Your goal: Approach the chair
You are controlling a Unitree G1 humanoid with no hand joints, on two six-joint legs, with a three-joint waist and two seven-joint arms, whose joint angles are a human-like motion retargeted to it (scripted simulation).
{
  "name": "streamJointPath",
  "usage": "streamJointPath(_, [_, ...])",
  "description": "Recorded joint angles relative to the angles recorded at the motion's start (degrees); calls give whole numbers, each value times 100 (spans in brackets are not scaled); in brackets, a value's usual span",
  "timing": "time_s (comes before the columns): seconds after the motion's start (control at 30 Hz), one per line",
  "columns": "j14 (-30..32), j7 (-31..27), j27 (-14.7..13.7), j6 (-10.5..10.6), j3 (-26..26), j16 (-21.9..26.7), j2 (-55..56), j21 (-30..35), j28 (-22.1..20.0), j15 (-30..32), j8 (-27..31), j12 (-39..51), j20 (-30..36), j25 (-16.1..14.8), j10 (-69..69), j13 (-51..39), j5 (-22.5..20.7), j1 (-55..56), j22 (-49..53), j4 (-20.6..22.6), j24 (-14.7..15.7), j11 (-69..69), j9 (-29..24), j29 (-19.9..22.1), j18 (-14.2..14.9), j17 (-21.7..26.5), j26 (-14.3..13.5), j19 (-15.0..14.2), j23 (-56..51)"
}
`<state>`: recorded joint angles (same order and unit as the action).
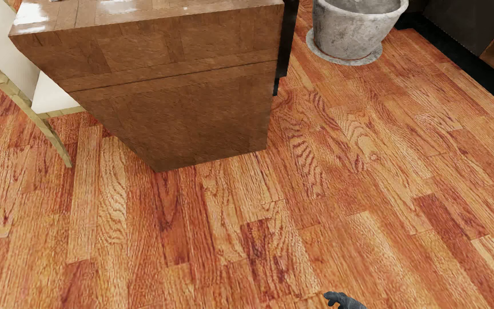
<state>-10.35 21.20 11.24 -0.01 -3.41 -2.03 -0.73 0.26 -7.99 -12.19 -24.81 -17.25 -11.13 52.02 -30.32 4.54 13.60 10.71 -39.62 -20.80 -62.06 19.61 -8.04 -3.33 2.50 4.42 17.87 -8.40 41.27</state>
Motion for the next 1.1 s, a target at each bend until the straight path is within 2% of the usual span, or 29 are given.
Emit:
streamJointPath(0.03, [103,629,28,4,4,-13,-68,6,-50,8,-83,5,-58,-53,138,34,85,-174,-24,-224,-34,21,24,22,-72,14,41,-108,-75])
streamJointPath(0.07, [303,1007,27,8,-7,-39,-131,-9,-97,17,-148,37,-111,-127,206,99,206,-310,-60,-290,-50,57,42,36,49,50,66,-251,-164])
streamJointPath(0.1, [284,1012,23,5,-35,-80,-191,-24,-171,43,-186,94,-162,-194,172,191,365,-348,-101,-199,-32,119,49,101,373,105,101,-410,-259])
streamJointPath(0.13, [144,974,10,-14,-60,-110,-237,-33,-185,120,-172,184,-144,-249,95,299,571,-364,-185,-18,-40,181,46,152,370,196,87,-534,-336])
streamJointPath(0.2, [-131,1025,41,-100,-75,-125,-118,-45,-59,559,-41,437,-18,-321,8,566,1193,-452,-421,495,-93,680,25,174,128,358,-2,-560,-440])
streamJointPath(0.23, [-206,1024,61,-169,-60,-99,119,-32,-2,892,60,597,123,-332,103,692,1572,-532,-516,827,-216,1202,7,133,-4,444,-41,-136,-446])
streamJointPath(0.27, [-253,988,121,-257,-40,-72,368,-2,-38,1133,-25,754,226,-333,249,858,2002,-633,-624,1171,-348,1768,-11,105,-134,459,-112,979,-452])
streamJointPath(0.3, [-274,906,159,-352,5,-25,620,30,-54,1028,-65,922,283,-316,434,1016,2256,-755,-656,1488,-401,2337,-32,58,-255,442,-199,1509,-449])
streamJointPath(0.33, [-293,739,191,-434,93,20,993,46,31,757,224,1128,330,-284,587,1197,2212,-866,-641,1759,-385,2986,-60,15,-361,384,-256,1664,-472])
streamJointPath(0.4, [-310,251,216,-537,300,209,1851,-39,353,553,969,1516,596,-316,825,1538,1602,-1060,-563,2193,-401,4220,-104,9,-547,134,-464,1556,-497])
streamJointPath(0.43, [-325,-15,228,-567,383,332,2223,-95,533,551,1108,1706,824,-329,911,1674,1284,-1137,-505,2385,-479,4627,-112,30,-629,-8,-573,1496,-462])
streamJointPath(0.53, [-351,-865,165,-618,580,561,3072,61,919,620,1039,2256,1630,-209,1243,1979,411,-1455,-279,2934,-772,4824,-110,-116,-882,-252,-840,1434,-321])
streamJointPath(0.6, [-357,-1387,64,-621,634,552,3489,304,1019,716,1273,2446,2038,-51,1483,2068,-540,-1748,-34,3249,-736,4149,-100,-361,-1052,-236,-998,1263,-256])
streamJointPath(0.63, [-357,-1624,11,-622,630,527,3526,356,1063,805,1168,2503,2228,-4,1584,2094,-848,-1879,85,3385,-680,3486,-85,-452,-1135,-218,-1073,1158,-275])
streamJointPath(0.73, [-393,-2281,18,-621,585,450,3100,128,1204,942,473,2533,2765,-66,1667,2157,-1401,-2210,341,3753,-452,699,-21,-361,-1369,-191,-1251,722,-452])
streamJointPath(0.77, [-380,-2473,57,-609,571,448,2851,11,1273,931,324,2480,2921,-108,1616,2168,-1502,-2342,358,3856,-395,-25,-9,-273,-1430,-176,-1284,747,-510])
streamJointPath(0.8, [-322,-2635,104,-581,566,451,2632,-113,1324,870,315,2405,3046,-158,1496,2164,-1556,-2515,340,3956,-358,-330,0,-188,-1500,-153,-1285,848,-545])
streamJointPath(0.87, [37,-2845,218,-462,574,502,2429,-357,1335,1312,502,2131,3099,-225,1225,2069,-1524,-2823,196,4028,-396,-101,20,-74,-1539,-107,-1093,2083,-546])
streamJointPath(0.9, [300,-2850,282,-364,584,502,2492,-505,1222,1194,490,1915,2984,-247,884,1984,-1391,-2859,89,4040,-417,413,21,-1,-1482,-87,-894,2243,-519])
streamJointPath(0.93, [712,-2818,355,-248,595,444,2509,-676,1064,853,461,1649,2759,-286,341,1882,-1261,-2760,-54,4039,-347,920,19,86,-1234,-88,-614,2223,-488])
streamJointPath(0.97, [1095,-2774,412,-150,615,402,2377,-850,973,553,384,1419,2541,-342,-445,1778,-1141,-2541,-249,4036,-223,1178,24,173,-397,-116,-398,2142,-456])
streamJointPath(1.0, [1578,-2498,408,-80,652,434,2143,-1003,1019,340,267,1260,2364,-414,-1331,1661,-1029,-2185,-489,3886,-105,1237,33,270,1031,-162,-209,2042,-414])
streamJointPath(1.03, [1750,-2026,421,-21,683,572,1885,-1062,1181,183,142,1150,2317,-421,-2195,1514,-956,-1715,-737,3494,-130,1211,39,328,1197,-195,-106,1930,-351])
streamJointPath(1.1, [1077,-1092,307,95,636,922,1364,-885,1424,-52,36,869,2301,-252,-3398,1151,-924,-812,-933,2301,-385,1059,46,292,508,-178,-144,1688,-327])
